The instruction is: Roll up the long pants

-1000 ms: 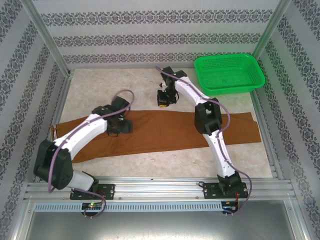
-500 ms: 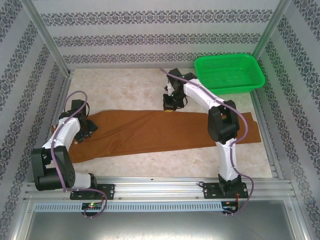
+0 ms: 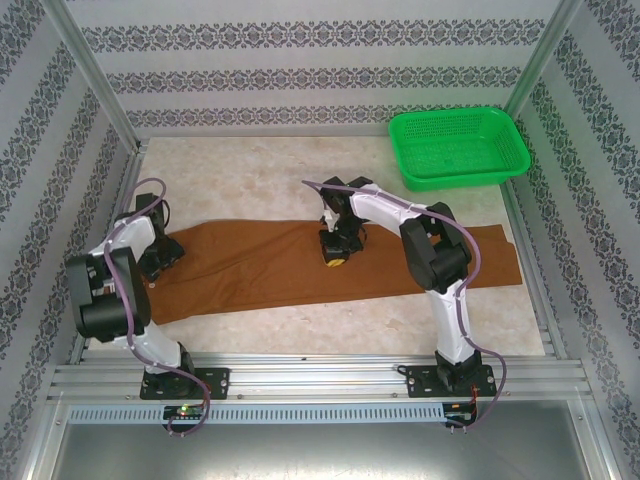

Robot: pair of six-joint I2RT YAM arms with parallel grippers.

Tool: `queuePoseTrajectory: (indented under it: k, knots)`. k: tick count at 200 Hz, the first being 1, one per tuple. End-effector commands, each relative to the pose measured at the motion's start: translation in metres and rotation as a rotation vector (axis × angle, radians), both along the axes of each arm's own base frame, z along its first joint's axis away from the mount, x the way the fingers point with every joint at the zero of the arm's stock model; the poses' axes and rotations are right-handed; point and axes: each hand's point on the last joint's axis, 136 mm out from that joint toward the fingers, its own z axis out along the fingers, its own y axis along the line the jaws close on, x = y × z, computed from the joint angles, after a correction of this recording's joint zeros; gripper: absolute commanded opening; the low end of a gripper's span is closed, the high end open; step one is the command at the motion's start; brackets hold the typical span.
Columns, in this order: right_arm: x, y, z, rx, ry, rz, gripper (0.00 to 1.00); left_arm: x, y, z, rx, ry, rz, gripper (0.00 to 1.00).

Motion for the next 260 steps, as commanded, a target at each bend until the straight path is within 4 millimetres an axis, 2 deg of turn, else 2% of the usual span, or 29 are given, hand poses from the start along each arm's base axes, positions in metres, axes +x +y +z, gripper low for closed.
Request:
queuePoseTrajectory:
  k: [1, 41, 79, 86, 93, 105, 117, 141, 160, 185, 199, 211, 226, 243, 260]
  knots:
    - [-0.01, -0.012, -0.021, -0.05, 0.043, 0.001, 0.0, 0.028, 0.014, 0.003, 0.009, -0.033, 0.001, 0.61]
    - [-0.027, -0.026, -0.033, -0.089, 0.083, 0.003, 0.0, 0.066, 0.028, 0.008, 0.021, -0.026, -0.02, 0.6]
    - [-0.041, -0.045, -0.043, -0.13, 0.101, -0.006, 0.0, 0.093, 0.039, -0.004, 0.026, 0.002, -0.04, 0.53]
    - [-0.041, -0.047, -0.044, -0.131, 0.101, -0.013, 0.0, 0.095, 0.039, -0.001, 0.026, -0.003, -0.035, 0.49]
    - [-0.04, -0.049, -0.044, -0.133, 0.098, -0.02, 0.0, 0.097, 0.038, 0.009, 0.041, -0.036, -0.031, 0.48]
    - [-0.037, -0.048, -0.044, -0.122, 0.097, -0.028, 0.0, 0.09, 0.04, 0.035, 0.114, -0.103, -0.018, 0.55]
    - [-0.036, -0.048, -0.045, -0.12, 0.1, -0.03, 0.0, 0.073, 0.041, 0.058, 0.16, -0.143, -0.009, 0.62]
    - [-0.033, -0.043, -0.046, -0.111, 0.098, -0.017, 0.0, 0.031, 0.039, 0.084, 0.205, -0.163, 0.005, 0.69]
    - [-0.032, -0.042, -0.049, -0.113, 0.101, -0.008, 0.0, -0.001, 0.029, 0.077, 0.172, -0.144, 0.012, 0.71]
    - [-0.034, -0.038, -0.052, -0.102, 0.105, -0.009, 0.0, -0.028, 0.012, 0.048, 0.098, -0.112, 0.037, 0.7]
    - [-0.035, -0.038, -0.053, -0.102, 0.107, -0.007, 0.0, -0.033, 0.004, 0.03, 0.044, -0.105, 0.052, 0.63]
    - [-0.036, -0.037, -0.052, -0.098, 0.105, -0.01, 0.0, -0.033, -0.001, 0.018, 0.007, -0.095, 0.058, 0.34]
    - [-0.038, -0.038, -0.051, -0.099, 0.103, -0.015, 0.0, -0.027, -0.003, 0.009, -0.023, -0.094, 0.054, 0.09]
    - [-0.039, -0.039, -0.051, -0.096, 0.103, -0.021, 0.0, -0.018, 0.001, 0.0, -0.025, -0.077, 0.056, 0.0]
    - [-0.04, -0.039, -0.051, -0.099, 0.102, -0.027, 0.0, -0.002, 0.004, -0.01, -0.039, -0.058, 0.045, 0.0]
